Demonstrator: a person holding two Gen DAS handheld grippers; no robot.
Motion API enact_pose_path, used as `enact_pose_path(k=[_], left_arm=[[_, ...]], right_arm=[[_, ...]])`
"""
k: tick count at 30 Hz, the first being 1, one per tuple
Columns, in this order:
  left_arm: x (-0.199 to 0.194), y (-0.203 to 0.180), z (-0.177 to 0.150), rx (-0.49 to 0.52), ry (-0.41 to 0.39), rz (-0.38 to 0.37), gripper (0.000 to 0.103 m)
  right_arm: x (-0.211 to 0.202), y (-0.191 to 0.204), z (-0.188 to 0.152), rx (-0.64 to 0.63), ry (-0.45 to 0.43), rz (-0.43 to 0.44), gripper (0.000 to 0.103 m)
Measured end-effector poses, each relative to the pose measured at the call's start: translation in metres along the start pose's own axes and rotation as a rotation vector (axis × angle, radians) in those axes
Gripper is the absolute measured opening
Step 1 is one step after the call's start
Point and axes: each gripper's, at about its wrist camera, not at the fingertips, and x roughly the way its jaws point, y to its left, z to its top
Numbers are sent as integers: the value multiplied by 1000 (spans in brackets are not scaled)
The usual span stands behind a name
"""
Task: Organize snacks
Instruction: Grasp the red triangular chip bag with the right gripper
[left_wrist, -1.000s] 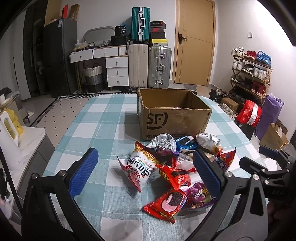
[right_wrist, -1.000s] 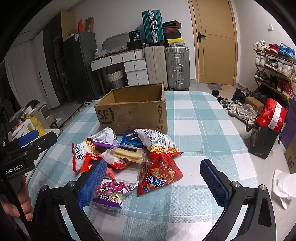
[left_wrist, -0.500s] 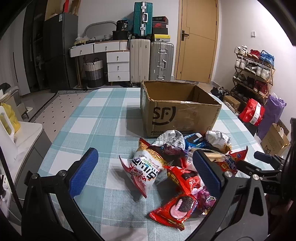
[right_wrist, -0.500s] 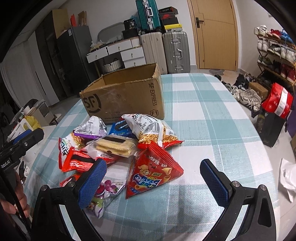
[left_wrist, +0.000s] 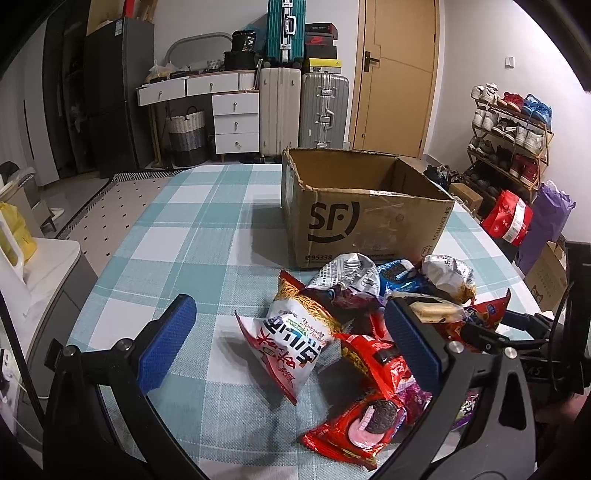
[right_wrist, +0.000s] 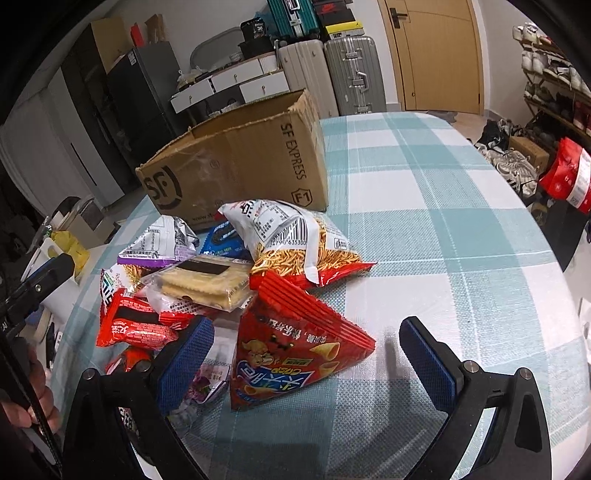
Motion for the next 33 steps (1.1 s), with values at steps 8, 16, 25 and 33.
enact_pose_path(k=[8,16,25,33], left_arm=[[-1,5,-1,0,0,16,102],[-7,15,-2,-10,-5,43,102],[-18,30,-2,-27,-15,69,102],[-23,37,-2,-36,-12,73,102]], right_arm=[[11,1,-4,-34,25,17,74],[6,-4,-8,-6,13,63,60],[-4,-3,-13,3,-7,72,59],[-14,-3,-16,6,-26,77,59]])
